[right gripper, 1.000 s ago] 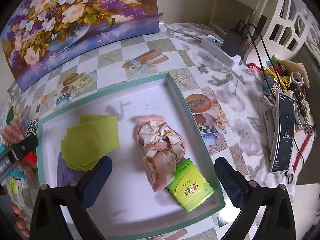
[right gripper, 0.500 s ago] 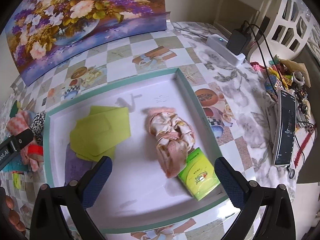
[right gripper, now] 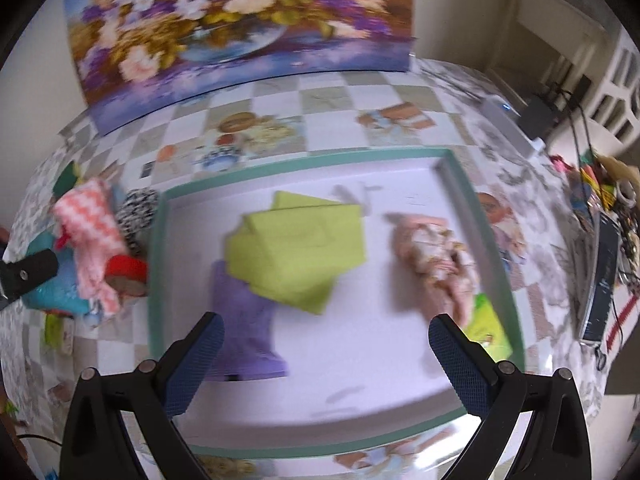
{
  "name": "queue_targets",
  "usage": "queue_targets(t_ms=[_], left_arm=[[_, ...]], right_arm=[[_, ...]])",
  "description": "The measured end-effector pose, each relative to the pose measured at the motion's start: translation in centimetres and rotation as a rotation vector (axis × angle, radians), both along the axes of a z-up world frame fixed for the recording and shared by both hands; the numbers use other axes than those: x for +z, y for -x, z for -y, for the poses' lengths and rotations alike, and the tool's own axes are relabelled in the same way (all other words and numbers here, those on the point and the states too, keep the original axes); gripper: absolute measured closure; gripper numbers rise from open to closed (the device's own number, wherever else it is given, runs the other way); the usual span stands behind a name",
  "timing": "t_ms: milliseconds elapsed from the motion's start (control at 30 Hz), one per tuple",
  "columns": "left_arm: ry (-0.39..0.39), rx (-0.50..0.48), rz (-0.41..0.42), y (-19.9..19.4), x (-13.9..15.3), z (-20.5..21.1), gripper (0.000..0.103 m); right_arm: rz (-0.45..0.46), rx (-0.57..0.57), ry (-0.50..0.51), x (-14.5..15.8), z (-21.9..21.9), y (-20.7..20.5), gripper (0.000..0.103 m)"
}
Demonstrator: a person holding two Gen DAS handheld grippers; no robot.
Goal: Organize soft objects
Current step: 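Withdraw both tools from the tray toward the remaining items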
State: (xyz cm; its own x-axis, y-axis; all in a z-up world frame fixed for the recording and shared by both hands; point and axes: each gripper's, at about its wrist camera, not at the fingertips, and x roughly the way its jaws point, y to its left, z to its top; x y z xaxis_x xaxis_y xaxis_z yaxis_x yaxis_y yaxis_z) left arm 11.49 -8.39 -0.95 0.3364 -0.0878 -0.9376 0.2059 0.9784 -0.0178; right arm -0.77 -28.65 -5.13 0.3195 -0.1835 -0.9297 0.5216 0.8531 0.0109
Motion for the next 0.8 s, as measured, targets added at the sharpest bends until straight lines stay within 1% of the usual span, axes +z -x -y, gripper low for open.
queue_targets(t_ms=[200,367,500,633,800], left_arm=[[0.057,0.097,0.001,-0.8,0.8,-4.6,0.000],[0.113,0.166,0.005,-1.2,1.1,-8.3,0.000],[0.155,0.223,0.017,-1.6,1.1,-11.0,0.000],[0.192,0.262,0.017,-1.8,0.4,-13.3,0.000],[0.185,0.292,-0.004,-2.0,-1.3,-14.7,0.000]], right_arm=[[0.004,0.067,-0.030,-0.4,-3.1,-1.6,0.000],[0.033,0.140,-0.043,-0.3,-5.8,-2.9,0.000],[0.063,0.184,-0.096,-0.5,-7.2,-4.2,0.000],[0.066,0.214,-0.103,-0.8,-8.1,-5.3,0.000],[0.097,0.227,-0.162,-1.0,-8.5,-6.2,0.000]])
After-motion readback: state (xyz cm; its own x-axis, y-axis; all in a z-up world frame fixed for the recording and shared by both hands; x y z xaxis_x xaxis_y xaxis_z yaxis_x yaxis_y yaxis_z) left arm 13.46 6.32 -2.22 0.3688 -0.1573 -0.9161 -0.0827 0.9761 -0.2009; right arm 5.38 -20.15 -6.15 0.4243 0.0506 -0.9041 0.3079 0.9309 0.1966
